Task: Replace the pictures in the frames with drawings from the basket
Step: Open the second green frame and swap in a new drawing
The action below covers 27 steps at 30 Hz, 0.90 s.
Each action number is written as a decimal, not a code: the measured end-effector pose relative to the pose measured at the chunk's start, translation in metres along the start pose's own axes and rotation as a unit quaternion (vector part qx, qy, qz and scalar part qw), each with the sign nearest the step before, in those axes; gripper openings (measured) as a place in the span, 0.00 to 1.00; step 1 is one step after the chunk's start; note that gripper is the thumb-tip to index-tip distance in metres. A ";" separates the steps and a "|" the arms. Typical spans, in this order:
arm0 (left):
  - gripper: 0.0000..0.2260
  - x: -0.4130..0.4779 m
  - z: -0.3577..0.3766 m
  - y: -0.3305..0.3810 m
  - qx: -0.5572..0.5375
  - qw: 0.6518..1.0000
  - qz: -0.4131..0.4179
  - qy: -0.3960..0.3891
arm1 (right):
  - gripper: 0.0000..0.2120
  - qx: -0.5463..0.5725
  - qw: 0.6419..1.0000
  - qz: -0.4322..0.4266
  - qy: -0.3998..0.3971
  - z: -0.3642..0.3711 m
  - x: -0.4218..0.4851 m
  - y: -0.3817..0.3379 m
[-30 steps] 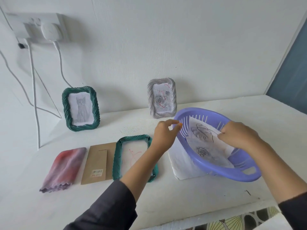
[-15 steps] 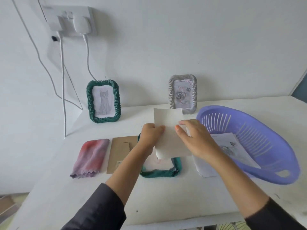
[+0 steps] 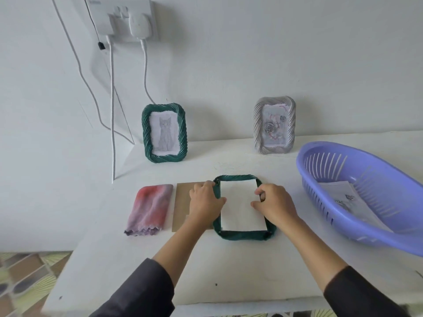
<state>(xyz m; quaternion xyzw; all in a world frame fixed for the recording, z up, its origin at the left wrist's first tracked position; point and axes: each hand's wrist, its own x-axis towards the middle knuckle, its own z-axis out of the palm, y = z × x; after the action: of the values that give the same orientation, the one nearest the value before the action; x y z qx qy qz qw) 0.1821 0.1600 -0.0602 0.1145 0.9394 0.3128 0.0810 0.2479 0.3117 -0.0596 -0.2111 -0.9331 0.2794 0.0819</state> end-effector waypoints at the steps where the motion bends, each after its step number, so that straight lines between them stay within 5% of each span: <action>1: 0.24 0.001 0.001 -0.002 0.007 1.000 0.001 -0.014 | 0.15 -0.024 1.000 -0.003 0.003 -0.001 -0.001 0.001; 19: 0.21 0.006 0.001 -0.006 0.031 0.996 0.008 -0.080 | 0.18 0.041 0.995 -0.067 -0.064 0.005 0.011 0.041; 23: 0.09 0.007 -0.011 -0.009 0.021 0.999 -0.039 0.011 | 0.18 0.042 0.995 -0.070 -0.061 0.006 0.012 0.043; 27: 0.28 0.010 -0.019 -0.022 0.085 0.983 -0.161 0.017 | 0.18 0.044 0.995 -0.071 -0.059 0.008 0.012 0.045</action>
<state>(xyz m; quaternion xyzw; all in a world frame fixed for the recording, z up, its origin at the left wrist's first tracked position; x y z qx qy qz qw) 0.1650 0.1346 -0.0587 -0.0372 0.9699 0.2167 0.1049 0.2506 0.3468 -0.0909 -0.1237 -0.9357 0.3258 0.0557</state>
